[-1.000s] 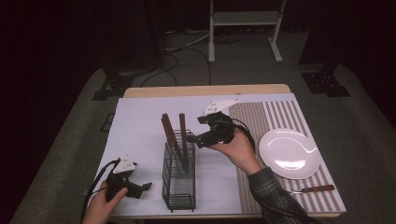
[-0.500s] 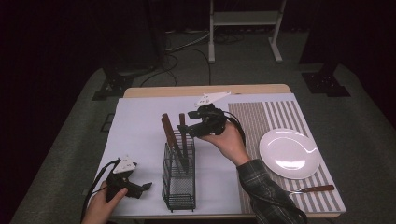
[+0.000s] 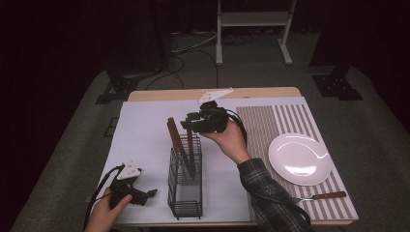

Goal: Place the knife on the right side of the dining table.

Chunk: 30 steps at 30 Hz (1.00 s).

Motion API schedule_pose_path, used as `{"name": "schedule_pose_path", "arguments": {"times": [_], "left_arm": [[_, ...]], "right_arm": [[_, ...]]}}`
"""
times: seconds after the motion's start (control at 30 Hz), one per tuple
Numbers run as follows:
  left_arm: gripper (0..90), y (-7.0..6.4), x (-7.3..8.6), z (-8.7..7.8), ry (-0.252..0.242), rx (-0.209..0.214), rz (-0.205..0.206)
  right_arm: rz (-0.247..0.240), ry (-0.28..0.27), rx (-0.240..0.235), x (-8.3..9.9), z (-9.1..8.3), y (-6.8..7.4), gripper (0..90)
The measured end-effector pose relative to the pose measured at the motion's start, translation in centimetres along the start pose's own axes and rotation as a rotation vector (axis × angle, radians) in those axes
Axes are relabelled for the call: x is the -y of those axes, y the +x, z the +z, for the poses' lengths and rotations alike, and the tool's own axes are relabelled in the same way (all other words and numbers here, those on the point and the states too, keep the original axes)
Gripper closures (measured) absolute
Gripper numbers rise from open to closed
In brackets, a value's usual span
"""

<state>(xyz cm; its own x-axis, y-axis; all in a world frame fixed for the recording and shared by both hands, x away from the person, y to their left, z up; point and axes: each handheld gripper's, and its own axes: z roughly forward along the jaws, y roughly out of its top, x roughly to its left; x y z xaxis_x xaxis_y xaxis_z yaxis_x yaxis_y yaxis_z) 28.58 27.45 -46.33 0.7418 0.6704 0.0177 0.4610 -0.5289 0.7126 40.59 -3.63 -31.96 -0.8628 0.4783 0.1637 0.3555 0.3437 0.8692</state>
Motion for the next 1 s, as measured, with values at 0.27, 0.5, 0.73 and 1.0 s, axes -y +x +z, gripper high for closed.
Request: {"name": "schedule_pose_path", "arguments": {"times": [0.27, 0.5, 0.73, 1.0], "left_arm": [[0.0, 0.0, 0.0, 0.0, 0.000, 0.000, 0.000], [0.0, 0.0, 0.0, 0.0, 0.005, 0.002, 0.002], [0.0, 0.0, 0.0, 0.0, 0.003, 0.001, 0.002], [0.0, 0.0, 0.0, 0.0, 0.003, 0.001, 0.001]], "right_arm": [[0.002, 0.002, -0.036, 0.0, -0.1, 0.2, 69.0], [-0.005, -0.008, -0.067, 0.1, -1.0, 0.8, 71.2], [-0.035, -0.009, -0.097, -0.1, -1.8, 2.1, 72.7], [-0.045, -0.010, -0.161, 0.0, -2.9, 3.6, 76.0]]}}
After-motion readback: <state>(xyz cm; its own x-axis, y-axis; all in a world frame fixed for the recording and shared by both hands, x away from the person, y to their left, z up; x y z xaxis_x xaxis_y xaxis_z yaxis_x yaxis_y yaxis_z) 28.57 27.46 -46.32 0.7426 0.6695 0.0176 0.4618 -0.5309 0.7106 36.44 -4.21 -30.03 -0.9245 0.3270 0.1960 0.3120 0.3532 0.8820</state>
